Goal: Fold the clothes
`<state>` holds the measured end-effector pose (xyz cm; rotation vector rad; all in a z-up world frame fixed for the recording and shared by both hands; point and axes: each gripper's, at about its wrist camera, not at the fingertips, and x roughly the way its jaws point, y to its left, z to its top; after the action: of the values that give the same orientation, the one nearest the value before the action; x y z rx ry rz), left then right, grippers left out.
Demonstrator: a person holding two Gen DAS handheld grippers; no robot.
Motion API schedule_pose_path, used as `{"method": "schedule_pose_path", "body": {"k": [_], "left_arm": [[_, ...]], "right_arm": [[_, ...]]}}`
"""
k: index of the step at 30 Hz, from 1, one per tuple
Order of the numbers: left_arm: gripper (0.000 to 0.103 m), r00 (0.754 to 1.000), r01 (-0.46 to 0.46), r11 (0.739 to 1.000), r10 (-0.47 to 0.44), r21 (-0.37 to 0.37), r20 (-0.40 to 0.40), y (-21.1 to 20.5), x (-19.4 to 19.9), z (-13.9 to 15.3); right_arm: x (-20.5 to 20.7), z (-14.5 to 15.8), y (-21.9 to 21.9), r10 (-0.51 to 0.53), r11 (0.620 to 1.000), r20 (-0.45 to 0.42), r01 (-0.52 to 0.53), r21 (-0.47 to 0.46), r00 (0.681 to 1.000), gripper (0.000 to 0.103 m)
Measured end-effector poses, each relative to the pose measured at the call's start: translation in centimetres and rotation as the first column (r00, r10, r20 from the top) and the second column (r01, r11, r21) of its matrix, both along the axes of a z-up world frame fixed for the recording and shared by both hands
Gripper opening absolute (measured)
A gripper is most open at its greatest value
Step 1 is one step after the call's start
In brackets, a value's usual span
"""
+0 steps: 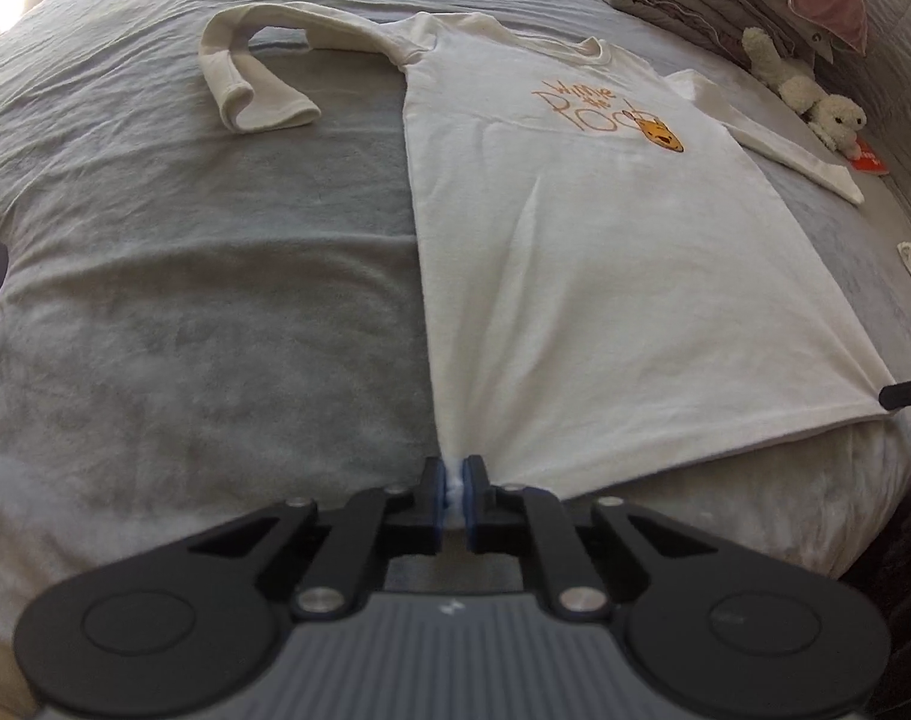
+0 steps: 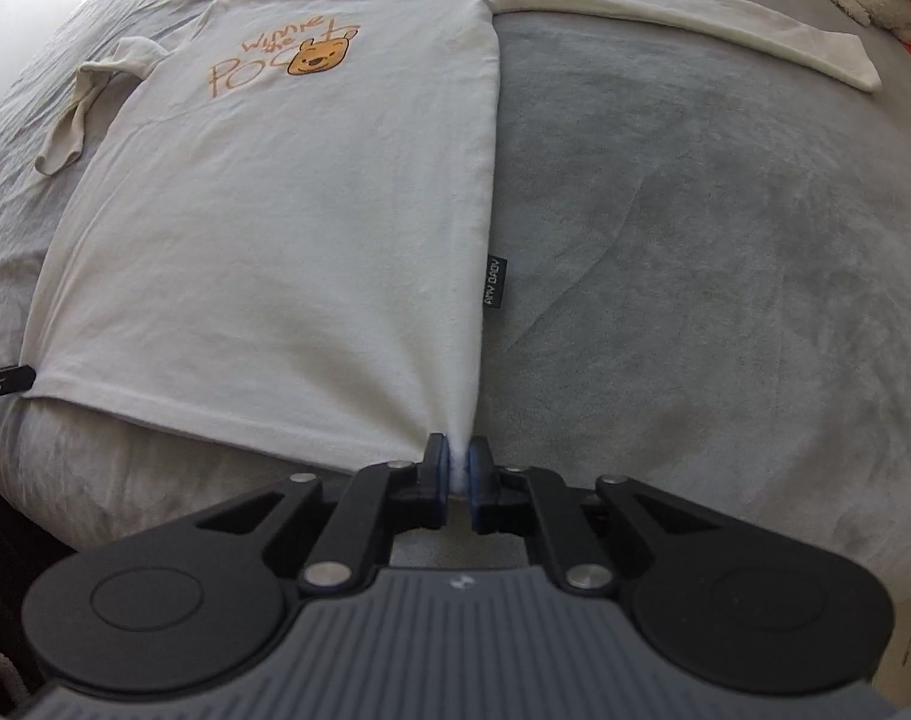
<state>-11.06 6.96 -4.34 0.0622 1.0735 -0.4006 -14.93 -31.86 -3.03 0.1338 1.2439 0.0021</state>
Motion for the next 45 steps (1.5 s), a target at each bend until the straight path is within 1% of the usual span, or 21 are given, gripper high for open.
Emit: {"method": "schedule_pose_path", "body": {"k": [1, 2, 3, 4, 5, 6, 8, 11, 15, 20, 23, 25, 29, 31, 34, 36, 37, 39, 41, 43, 45], "left_arm": [[0.008, 1.000, 0.017, 1.000, -0.017, 0.010, 0.004, -0.1, 0.1, 0.3], [0.010, 0.999, 0.034, 0.999, -0.035, 0.021, 0.008, -0.2, 0.2, 0.6], [0.016, 0.999, 0.034, 0.999, -0.034, 0.014, 0.008, 0.0, 0.4, 0.9], [0.019, 1.000, 0.026, 1.000, -0.026, -0.002, 0.006, 0.4, 0.7, 1.2], [0.029, 1.000, 0.018, 1.000, -0.018, -0.018, 0.003, 0.7, 0.9, 1.6], [0.037, 1.000, 0.013, 0.999, -0.013, -0.031, 0.015, 0.9, 1.2, 2.0], [0.041, 0.999, 0.008, 0.999, -0.006, -0.053, 0.051, 1.0, 1.8, 2.7], [0.050, 0.995, -0.008, 0.997, 0.016, -0.073, 0.100, 0.2, 3.6, 3.5], [0.063, 0.986, -0.031, 0.995, 0.047, -0.099, 0.162, -1.1, 6.1, 4.4], [0.064, 0.967, -0.155, 0.983, 0.171, -0.100, 0.188, -1.0, 10.3, 4.5], [0.064, 0.945, -0.245, 0.967, 0.256, -0.075, 0.206, -0.3, 12.8, 4.0], [0.064, 0.928, -0.298, 0.951, 0.310, -0.087, 0.206, 0.7, 14.0, 3.5], [0.063, 0.902, -0.365, 0.928, 0.371, -0.073, 0.219, 2.3, 15.9, 2.5], [0.058, 0.894, -0.384, 0.921, 0.388, -0.060, 0.223, 3.0, 16.7, 2.0], [0.053, 0.887, -0.401, 0.912, 0.409, -0.084, 0.215, 4.1, 17.9, 1.5], [0.043, 0.886, -0.404, 0.911, 0.413, -0.088, 0.211, 4.5, 18.6, 0.9], [0.037, 0.884, -0.406, 0.911, 0.412, -0.072, 0.221, 4.6, 18.9, 0.5], [0.018, 0.879, -0.413, 0.911, 0.405, -0.025, 0.251, 4.6, 19.4, -0.1], [0.008, 0.871, -0.416, 0.909, 0.392, 0.020, 0.295, 4.4, 19.7, -0.3], [0.007, 0.856, -0.438, 0.897, 0.397, 0.055, 0.331, 4.3, 20.1, -0.1], [0.006, 0.830, -0.470, 0.875, 0.394, 0.115, 0.394, 4.4, 20.5, 0.2]], "right_arm": [[0.3, -0.3, 0.3, 0.010, 1.000, -0.021, -0.010, -0.023, 1.000, 0.008], [0.5, 0.0, 0.5, 0.023, 0.999, -0.024, -0.024, -0.042, 0.999, 0.013], [0.6, 0.2, 0.7, 0.036, 0.997, -0.027, -0.037, -0.060, 0.999, 0.026], [0.8, 0.5, 0.8, 0.048, 0.996, -0.027, -0.050, -0.077, 0.998, 0.034], [0.9, 0.9, 0.8, 0.059, 0.994, -0.010, -0.060, -0.091, 0.998, 0.046], [1.1, 1.6, 0.8, 0.074, 0.992, 0.022, -0.071, -0.104, 0.997, 0.051], [1.7, 2.7, 0.5, 0.081, 0.991, 0.076, -0.072, -0.111, 0.994, 0.056], [3.4, 3.5, 0.1, 0.060, 0.995, 0.135, -0.048, -0.089, 0.989, 0.060], [6.5, 3.6, 1.0, 0.020, 0.998, 0.174, -0.009, -0.067, 0.984, 0.061], [10.2, 2.9, 2.7, -0.004, 1.000, 0.198, 0.006, -0.009, 0.980, 0.062], [12.4, 2.5, 4.2, -0.004, 1.000, 0.197, -0.002, 0.030, 0.980, 0.062], [13.8, 2.4, 5.5, 0.014, 0.999, 0.199, -0.024, 0.045, 0.980, 0.062], [16.4, 2.4, 8.2, 0.062, 0.996, 0.227, -0.076, 0.055, 0.972, 0.062], [17.6, 2.2, 9.3, 0.069, 0.994, 0.246, -0.088, 0.070, 0.967, 0.062], [19.1, 1.5, 10.9, 0.072, 0.989, 0.285, -0.105, 0.104, 0.956, 0.062], [19.7, 0.8, 11.6, 0.064, 0.985, 0.320, -0.112, 0.135, 0.945, 0.062], [19.9, 0.3, 11.8, 0.056, 0.981, 0.333, -0.113, 0.155, 0.941, 0.062], [20.2, -0.6, 12.1, 0.045, 0.977, 0.331, -0.111, 0.183, 0.942, 0.062], [20.1, -1.1, 12.2, 0.053, 0.977, 0.339, -0.120, 0.178, 0.939, 0.063], [19.6, -1.1, 12.2, 0.092, 0.976, 0.363, -0.156, 0.151, 0.927, 0.063], [19.2, -1.0, 11.9, 0.111, 0.977, 0.364, -0.169, 0.130, 0.925, 0.064]]}}
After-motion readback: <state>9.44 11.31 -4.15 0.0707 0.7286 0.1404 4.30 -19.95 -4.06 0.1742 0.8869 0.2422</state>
